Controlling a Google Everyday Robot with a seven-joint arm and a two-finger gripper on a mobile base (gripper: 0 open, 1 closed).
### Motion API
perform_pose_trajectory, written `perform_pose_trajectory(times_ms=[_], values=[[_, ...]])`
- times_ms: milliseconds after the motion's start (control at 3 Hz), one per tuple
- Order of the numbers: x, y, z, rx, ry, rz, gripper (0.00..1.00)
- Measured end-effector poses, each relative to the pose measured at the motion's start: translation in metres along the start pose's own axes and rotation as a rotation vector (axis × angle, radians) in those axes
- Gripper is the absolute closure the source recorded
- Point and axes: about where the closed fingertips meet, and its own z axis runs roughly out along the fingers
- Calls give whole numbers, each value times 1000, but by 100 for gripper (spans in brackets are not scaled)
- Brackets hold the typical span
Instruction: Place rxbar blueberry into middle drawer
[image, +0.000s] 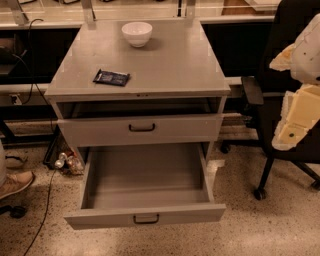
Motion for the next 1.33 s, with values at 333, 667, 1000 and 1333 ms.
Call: perform_pose_trajectory(times_ms=[333,667,1000,1333], values=[[0,0,0,0,0,0,0],[-23,-32,14,26,-46,26,0],[-74,-88,47,72,-144,121,0],[-107,-123,71,94,-232,288,0]])
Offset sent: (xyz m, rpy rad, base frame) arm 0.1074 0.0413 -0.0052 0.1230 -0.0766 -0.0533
